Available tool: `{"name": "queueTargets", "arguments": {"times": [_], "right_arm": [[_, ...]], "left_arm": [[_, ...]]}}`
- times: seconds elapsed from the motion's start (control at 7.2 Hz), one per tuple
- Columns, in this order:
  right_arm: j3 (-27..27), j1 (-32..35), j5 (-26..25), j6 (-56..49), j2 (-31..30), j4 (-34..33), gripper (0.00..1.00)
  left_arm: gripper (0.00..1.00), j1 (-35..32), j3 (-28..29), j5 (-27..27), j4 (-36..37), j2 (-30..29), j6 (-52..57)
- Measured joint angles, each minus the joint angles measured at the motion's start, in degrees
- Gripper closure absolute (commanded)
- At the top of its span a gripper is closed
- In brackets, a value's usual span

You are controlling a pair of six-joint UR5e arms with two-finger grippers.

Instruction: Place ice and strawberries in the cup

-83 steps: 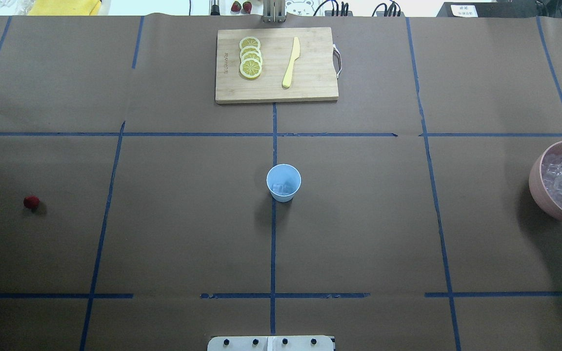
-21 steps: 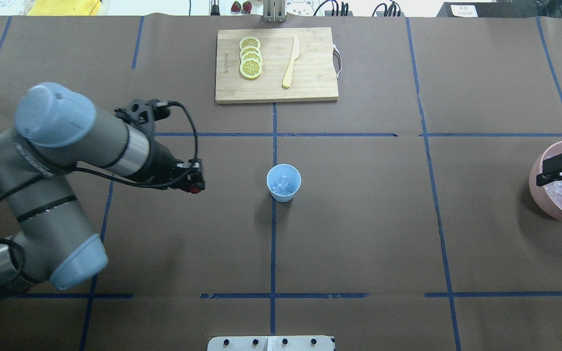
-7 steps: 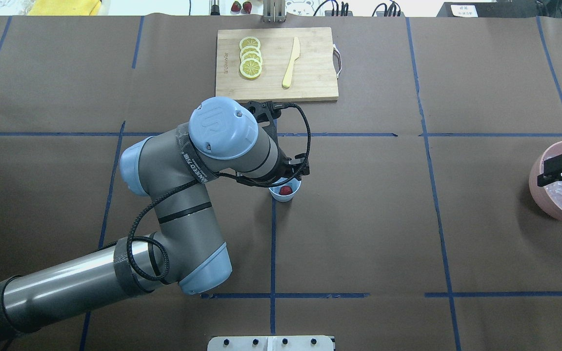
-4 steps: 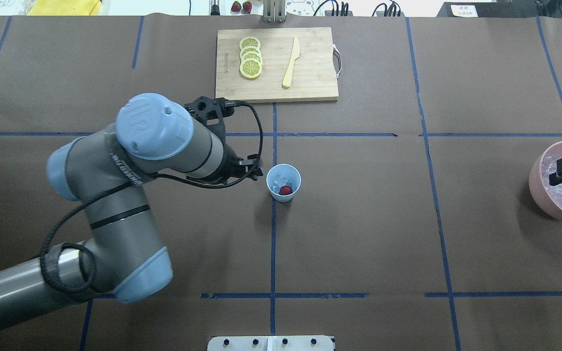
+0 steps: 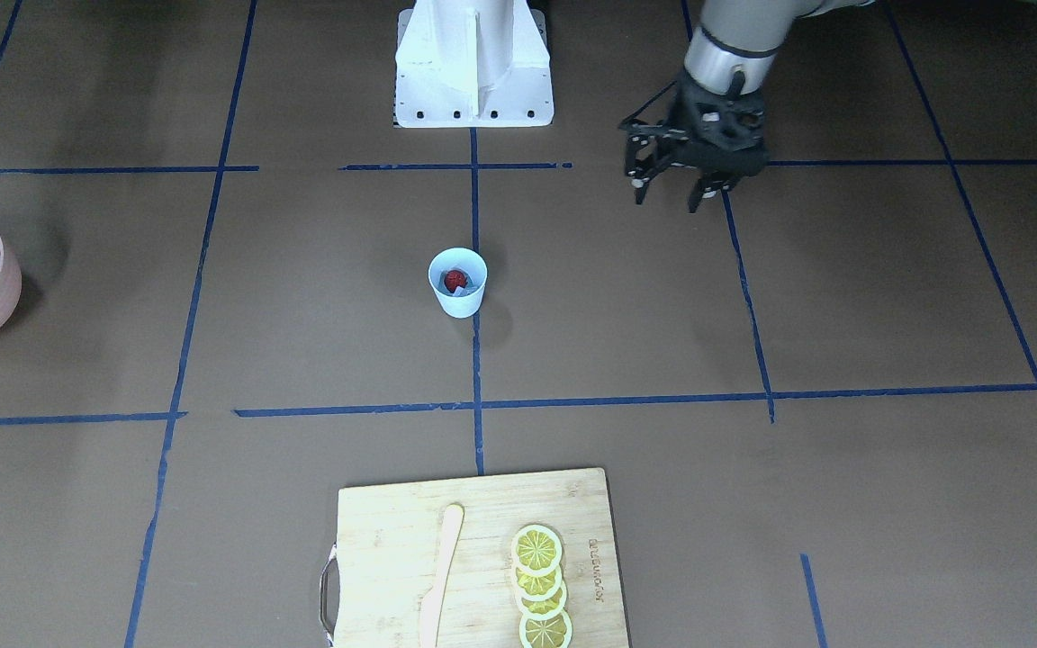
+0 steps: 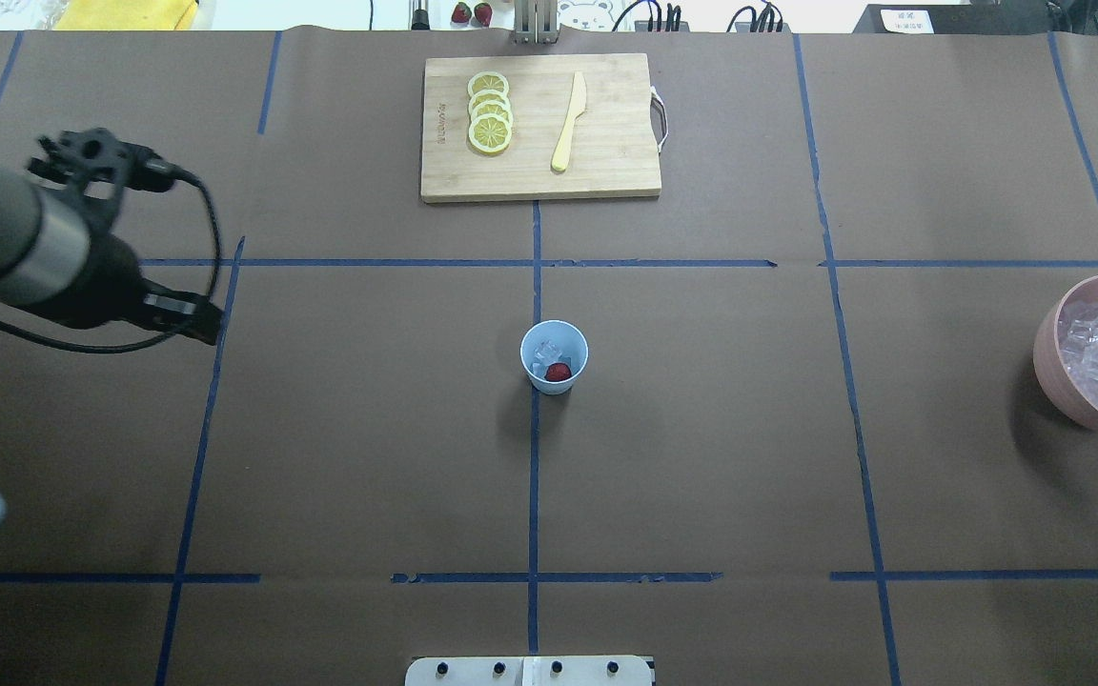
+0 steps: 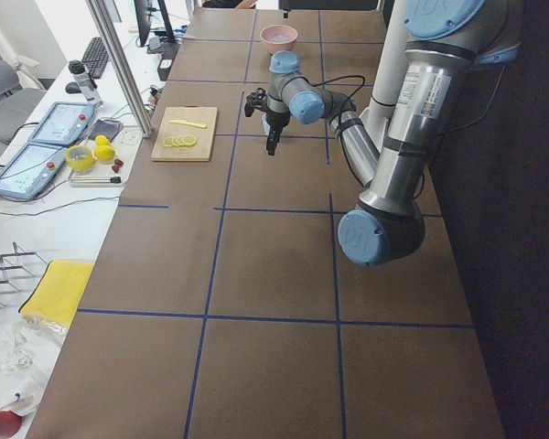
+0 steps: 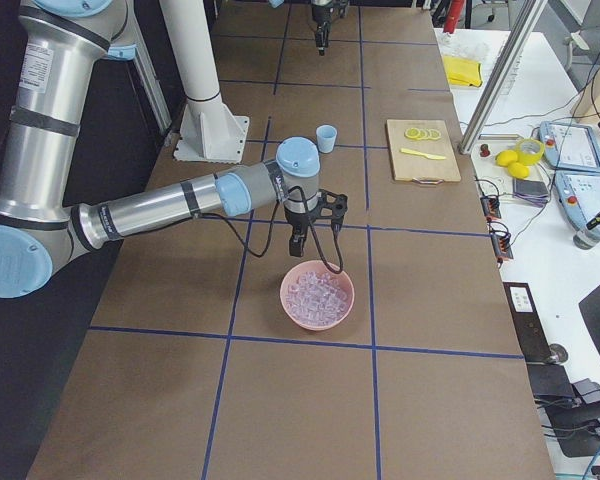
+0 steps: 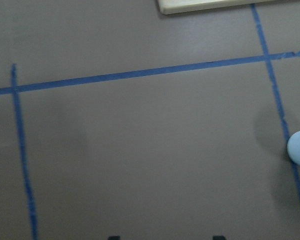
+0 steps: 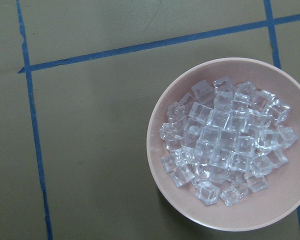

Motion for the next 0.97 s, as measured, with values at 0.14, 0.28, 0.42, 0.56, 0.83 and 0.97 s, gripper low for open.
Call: {"name": "queueTargets", "arguments": {"times": [0.14, 0.28, 0.42, 0.56, 0.83, 0.97], "right_arm": [[-2.07, 2.0, 0.43, -4.6, -0.1, 0.0, 0.0], [-4.04, 3.55, 0.59, -8.97, -0.13, -0.02, 0.0], [-6.24, 5.27, 0.64, -13.97, -0.1, -0.06, 0.0], [-8.22, 7.17, 0.65, -18.84, -0.06, -0.08, 0.0], [-9.06, 9.76, 0.68, -24.02, -0.74, -0.67, 0.0], [-8.59, 10.2, 0.72, -24.71, -1.01, -1.1, 0.0]], "left_arm": [[0.3, -10.1, -0.55, -4.56, 1.34, 6.18, 15.15], [0.3, -19.52, 1.28, -7.85, 3.68, 9.5, 28.5], [0.29, -27.68, 5.29, -11.32, 6.21, 10.79, 38.02], [0.22, -32.66, 9.42, -14.33, 7.46, 11.21, 42.32], [0.22, -36.94, 15.32, -16.46, 7.96, 12.58, 46.47], [0.22, -38.61, 18.08, -16.82, 8.65, 12.98, 49.6]]}}
